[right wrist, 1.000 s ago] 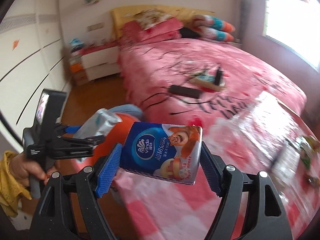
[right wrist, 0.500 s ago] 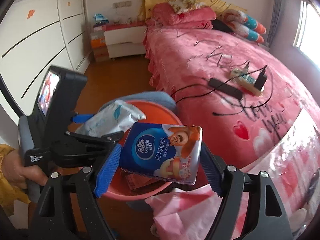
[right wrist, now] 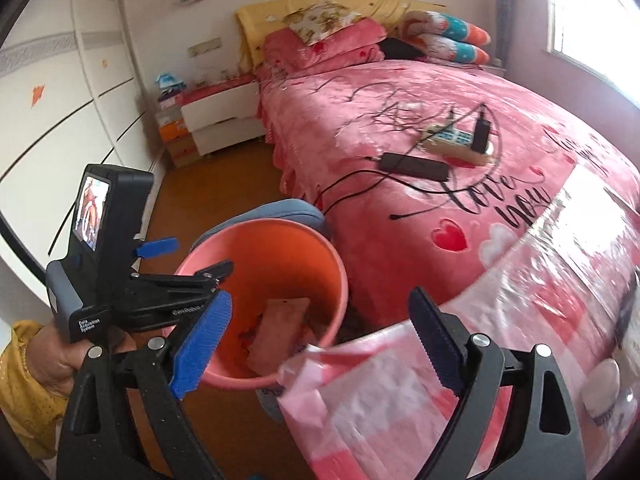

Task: Collect trash
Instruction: 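Open both tools to drop the wipes and tissues into the bucket, then move both tools back to the trash on the table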

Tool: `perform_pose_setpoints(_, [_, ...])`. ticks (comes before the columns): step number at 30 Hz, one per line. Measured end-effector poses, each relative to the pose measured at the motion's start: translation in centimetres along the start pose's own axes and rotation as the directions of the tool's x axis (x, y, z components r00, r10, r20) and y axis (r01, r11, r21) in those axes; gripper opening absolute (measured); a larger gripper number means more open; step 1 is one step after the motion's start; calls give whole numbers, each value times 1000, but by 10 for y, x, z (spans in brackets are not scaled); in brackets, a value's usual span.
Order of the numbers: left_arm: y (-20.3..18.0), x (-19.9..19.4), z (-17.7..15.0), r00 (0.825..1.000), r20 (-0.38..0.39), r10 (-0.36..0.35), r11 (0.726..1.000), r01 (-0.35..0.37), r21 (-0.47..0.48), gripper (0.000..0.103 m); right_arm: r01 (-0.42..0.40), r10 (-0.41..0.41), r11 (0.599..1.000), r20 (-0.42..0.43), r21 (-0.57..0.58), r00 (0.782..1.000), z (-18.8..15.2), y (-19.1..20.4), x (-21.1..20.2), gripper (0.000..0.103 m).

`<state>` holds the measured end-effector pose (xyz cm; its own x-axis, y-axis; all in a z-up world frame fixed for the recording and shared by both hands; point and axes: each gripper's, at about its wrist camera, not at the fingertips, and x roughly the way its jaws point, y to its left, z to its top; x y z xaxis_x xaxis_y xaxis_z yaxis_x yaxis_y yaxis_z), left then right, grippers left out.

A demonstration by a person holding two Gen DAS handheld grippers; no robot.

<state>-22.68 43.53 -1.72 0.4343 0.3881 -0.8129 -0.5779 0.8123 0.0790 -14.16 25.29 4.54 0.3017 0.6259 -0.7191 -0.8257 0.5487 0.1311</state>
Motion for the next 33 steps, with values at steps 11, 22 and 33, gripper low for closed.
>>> perform_pose_setpoints(11, [-36,-35,15,997,81,6,996,-13,89,86,58,-62,995,50,80,997,-17,-33,-42,89])
perform_pose_setpoints(22, [-86,-64,22,990,140,-21,979,-8,205,87,99,-120,976,99,196,988,-41,-75,-86,93])
perform_pose_setpoints(33, [-135,-87,21,982,183,-44,952,-14,306,87,124,-171,953,153,277,973,-62,-108,-124,93])
